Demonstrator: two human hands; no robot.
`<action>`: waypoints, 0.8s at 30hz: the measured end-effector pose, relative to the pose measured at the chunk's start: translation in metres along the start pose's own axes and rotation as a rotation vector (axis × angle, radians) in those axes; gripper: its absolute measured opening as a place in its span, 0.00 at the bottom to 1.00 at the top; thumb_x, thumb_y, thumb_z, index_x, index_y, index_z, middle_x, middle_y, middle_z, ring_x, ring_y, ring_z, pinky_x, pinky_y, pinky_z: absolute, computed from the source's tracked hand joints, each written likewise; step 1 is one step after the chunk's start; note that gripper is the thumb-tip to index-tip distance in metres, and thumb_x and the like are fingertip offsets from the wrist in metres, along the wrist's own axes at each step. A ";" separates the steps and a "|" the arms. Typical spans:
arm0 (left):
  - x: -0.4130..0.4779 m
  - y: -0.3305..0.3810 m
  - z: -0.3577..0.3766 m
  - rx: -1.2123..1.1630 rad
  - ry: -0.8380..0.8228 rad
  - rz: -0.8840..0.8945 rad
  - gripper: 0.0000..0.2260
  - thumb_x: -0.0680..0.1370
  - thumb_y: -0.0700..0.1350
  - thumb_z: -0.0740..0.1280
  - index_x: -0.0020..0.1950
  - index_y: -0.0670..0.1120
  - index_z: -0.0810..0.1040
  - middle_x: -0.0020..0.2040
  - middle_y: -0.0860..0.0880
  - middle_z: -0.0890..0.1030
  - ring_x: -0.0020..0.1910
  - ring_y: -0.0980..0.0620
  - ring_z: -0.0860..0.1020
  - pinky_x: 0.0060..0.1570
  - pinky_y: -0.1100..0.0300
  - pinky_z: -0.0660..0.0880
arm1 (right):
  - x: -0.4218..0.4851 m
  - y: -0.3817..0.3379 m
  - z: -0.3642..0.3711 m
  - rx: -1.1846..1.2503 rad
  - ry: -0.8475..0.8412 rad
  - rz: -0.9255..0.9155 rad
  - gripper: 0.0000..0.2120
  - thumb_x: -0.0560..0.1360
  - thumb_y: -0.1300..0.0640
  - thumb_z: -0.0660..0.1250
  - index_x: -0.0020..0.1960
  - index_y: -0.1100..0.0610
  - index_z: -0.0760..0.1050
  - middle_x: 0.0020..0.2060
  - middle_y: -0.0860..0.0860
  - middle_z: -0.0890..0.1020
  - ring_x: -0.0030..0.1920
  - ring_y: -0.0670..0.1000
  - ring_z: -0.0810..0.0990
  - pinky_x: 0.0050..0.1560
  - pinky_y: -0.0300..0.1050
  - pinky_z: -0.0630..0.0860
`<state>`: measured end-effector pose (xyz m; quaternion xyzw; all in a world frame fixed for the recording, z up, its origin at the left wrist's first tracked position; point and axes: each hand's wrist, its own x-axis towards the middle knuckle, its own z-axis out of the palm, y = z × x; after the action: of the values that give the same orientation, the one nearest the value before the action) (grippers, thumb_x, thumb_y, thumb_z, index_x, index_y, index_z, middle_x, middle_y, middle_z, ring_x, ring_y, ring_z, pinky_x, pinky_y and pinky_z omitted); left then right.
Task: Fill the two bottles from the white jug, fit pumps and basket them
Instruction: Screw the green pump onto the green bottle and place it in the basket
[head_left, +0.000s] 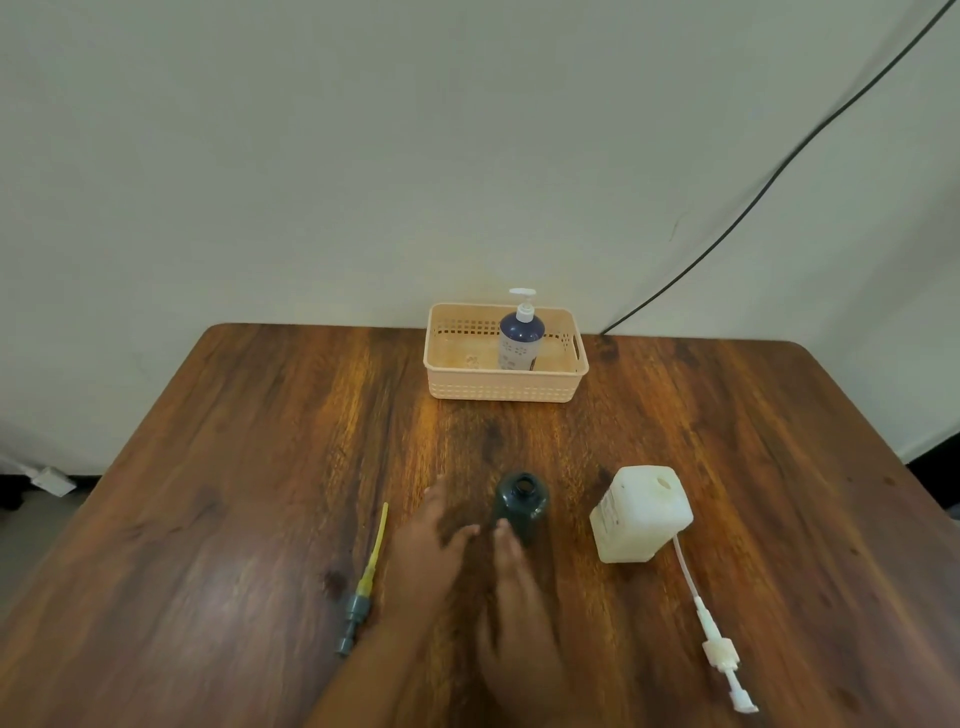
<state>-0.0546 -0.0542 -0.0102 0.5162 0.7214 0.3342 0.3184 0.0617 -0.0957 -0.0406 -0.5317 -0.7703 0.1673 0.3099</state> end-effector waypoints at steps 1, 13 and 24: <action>-0.007 -0.010 -0.009 0.005 0.058 -0.035 0.25 0.74 0.42 0.68 0.71 0.47 0.66 0.68 0.47 0.72 0.66 0.47 0.72 0.65 0.54 0.69 | 0.003 -0.001 0.011 -0.040 -0.150 -0.093 0.37 0.73 0.63 0.54 0.74 0.51 0.38 0.73 0.36 0.36 0.75 0.45 0.46 0.73 0.36 0.50; -0.046 -0.074 -0.031 0.087 0.055 -0.437 0.23 0.75 0.34 0.62 0.70 0.43 0.67 0.59 0.34 0.78 0.58 0.38 0.77 0.59 0.53 0.71 | 0.022 -0.026 0.081 -0.056 -0.785 -0.197 0.26 0.77 0.59 0.40 0.75 0.61 0.46 0.76 0.56 0.48 0.76 0.55 0.45 0.75 0.46 0.42; -0.045 -0.070 -0.036 -0.054 0.066 -0.422 0.19 0.73 0.33 0.63 0.63 0.46 0.77 0.51 0.38 0.83 0.49 0.42 0.80 0.54 0.52 0.76 | 0.023 -0.028 0.071 0.038 -0.788 -0.123 0.25 0.79 0.64 0.48 0.75 0.59 0.48 0.76 0.54 0.49 0.76 0.52 0.50 0.74 0.41 0.46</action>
<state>-0.1087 -0.1196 -0.0412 0.3339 0.8142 0.2961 0.3713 -0.0109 -0.0796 -0.0708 -0.3739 -0.8574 0.3536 0.0101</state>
